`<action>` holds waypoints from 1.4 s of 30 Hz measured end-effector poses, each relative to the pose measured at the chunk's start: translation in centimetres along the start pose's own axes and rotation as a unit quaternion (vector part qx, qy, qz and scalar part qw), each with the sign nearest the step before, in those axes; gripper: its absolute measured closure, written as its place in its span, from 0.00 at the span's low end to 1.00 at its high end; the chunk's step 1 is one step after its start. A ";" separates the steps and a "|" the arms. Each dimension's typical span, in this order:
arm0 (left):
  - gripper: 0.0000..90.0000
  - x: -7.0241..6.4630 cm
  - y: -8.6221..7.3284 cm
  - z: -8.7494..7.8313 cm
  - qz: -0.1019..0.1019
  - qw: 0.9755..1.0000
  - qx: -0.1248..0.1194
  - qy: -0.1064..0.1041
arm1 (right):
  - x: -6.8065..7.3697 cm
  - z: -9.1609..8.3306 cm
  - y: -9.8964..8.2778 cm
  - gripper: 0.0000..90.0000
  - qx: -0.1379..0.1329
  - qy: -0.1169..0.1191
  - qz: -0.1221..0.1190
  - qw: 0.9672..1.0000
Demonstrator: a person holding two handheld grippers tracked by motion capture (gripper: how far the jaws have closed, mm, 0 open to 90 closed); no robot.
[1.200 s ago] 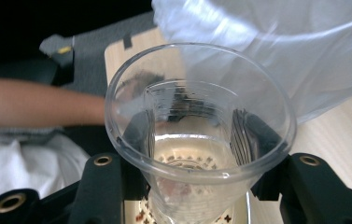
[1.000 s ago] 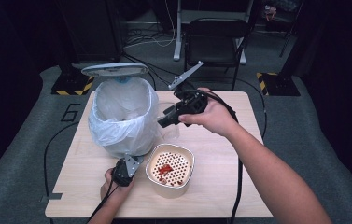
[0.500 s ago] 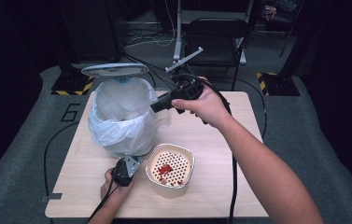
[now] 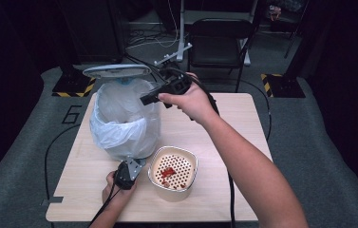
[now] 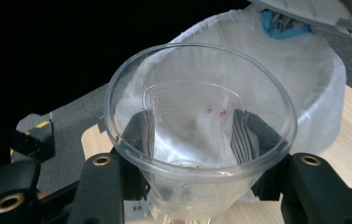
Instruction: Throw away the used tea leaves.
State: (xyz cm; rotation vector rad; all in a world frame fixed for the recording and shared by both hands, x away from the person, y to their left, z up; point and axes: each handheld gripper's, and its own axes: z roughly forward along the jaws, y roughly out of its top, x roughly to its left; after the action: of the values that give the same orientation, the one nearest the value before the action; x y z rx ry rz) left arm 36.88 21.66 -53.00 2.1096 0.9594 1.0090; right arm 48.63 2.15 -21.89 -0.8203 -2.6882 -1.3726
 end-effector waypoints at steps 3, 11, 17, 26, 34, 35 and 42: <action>1.00 0.0 0.0 0.0 0.000 1.000 0.000 0.000 | 0.3 1.1 0.4 0.55 -0.004 -0.008 0.009 1.000; 1.00 0.0 0.0 0.0 0.005 1.000 0.003 0.001 | 0.9 4.1 1.0 0.48 -0.021 -0.051 0.015 0.998; 1.00 0.0 0.0 0.0 0.006 1.000 0.003 0.002 | 1.1 5.1 0.8 0.49 -0.042 -0.072 0.019 0.996; 1.00 -0.2 -0.1 0.2 0.004 1.000 -0.010 0.019 | 0.8 6.6 0.2 0.39 -0.064 -0.105 0.039 0.992; 1.00 -0.2 -0.1 0.2 0.001 1.000 -0.012 0.019 | 1.0 6.9 -1.1 0.16 -0.085 -0.101 0.030 0.991; 1.00 -0.1 0.0 0.0 0.003 1.000 0.000 0.003 | 0.9 6.8 -1.2 0.16 -0.082 -0.103 0.028 0.991; 1.00 0.0 0.0 0.0 0.003 1.000 0.001 0.002 | 0.7 4.6 -2.5 0.19 -0.100 -0.101 0.017 0.990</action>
State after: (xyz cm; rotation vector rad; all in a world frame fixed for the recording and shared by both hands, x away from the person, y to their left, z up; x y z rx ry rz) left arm 36.85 21.64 -52.99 2.1158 0.9564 1.0153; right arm 47.93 4.80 -26.42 -1.0702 -2.6953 -1.6573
